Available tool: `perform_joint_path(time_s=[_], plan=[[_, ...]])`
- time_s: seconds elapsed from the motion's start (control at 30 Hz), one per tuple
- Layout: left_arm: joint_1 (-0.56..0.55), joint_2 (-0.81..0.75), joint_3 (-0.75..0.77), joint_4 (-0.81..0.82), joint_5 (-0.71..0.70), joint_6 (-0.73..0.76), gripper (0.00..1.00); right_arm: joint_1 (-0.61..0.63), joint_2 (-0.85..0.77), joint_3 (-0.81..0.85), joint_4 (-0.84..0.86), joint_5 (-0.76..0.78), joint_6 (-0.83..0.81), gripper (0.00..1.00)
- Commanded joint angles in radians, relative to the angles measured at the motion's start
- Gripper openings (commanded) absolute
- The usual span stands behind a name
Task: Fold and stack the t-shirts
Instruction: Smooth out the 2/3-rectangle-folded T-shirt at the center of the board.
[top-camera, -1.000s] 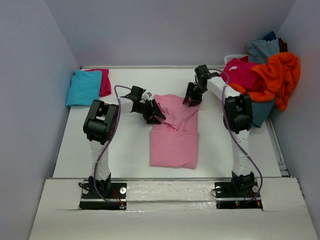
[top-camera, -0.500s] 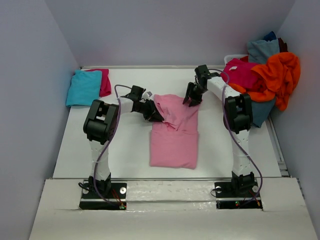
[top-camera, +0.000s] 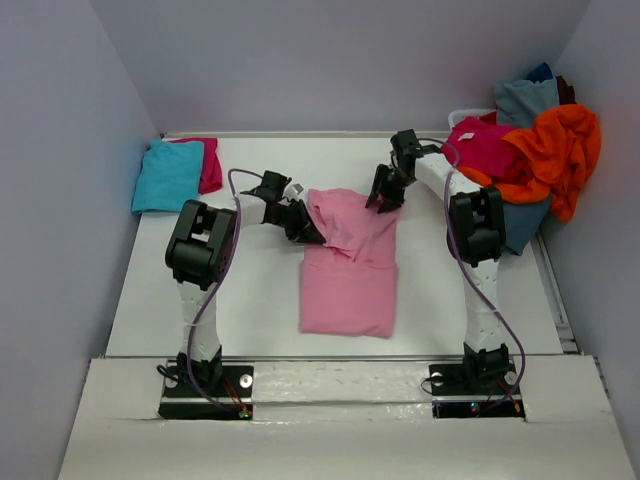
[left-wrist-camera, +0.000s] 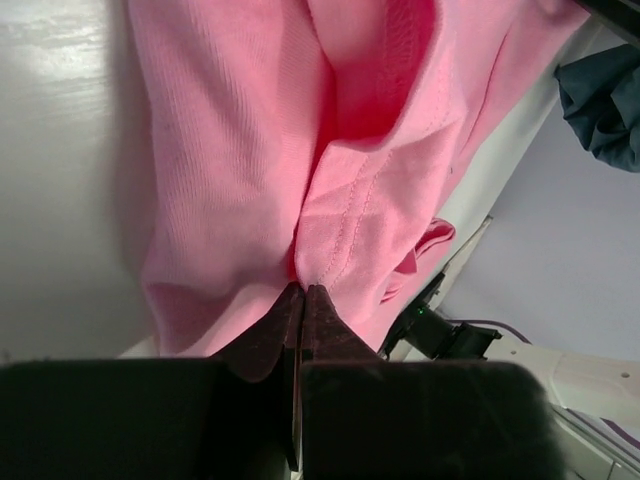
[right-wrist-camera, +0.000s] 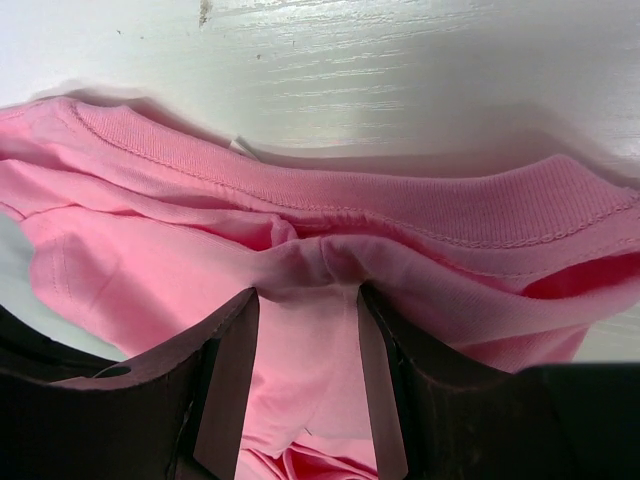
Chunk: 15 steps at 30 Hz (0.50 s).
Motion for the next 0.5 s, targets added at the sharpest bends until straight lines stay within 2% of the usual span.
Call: perform_joint_path(time_s=[0.0, 0.47], plan=[[-0.007, -0.112, -0.015, -0.036, -0.014, 0.031, 0.06, -0.008, 0.033, 0.031, 0.001, 0.005, -0.016, 0.50], [-0.007, -0.198, -0.075, -0.063, -0.035, 0.042, 0.06, -0.008, 0.048, 0.037, -0.004, 0.005, -0.019, 0.50]])
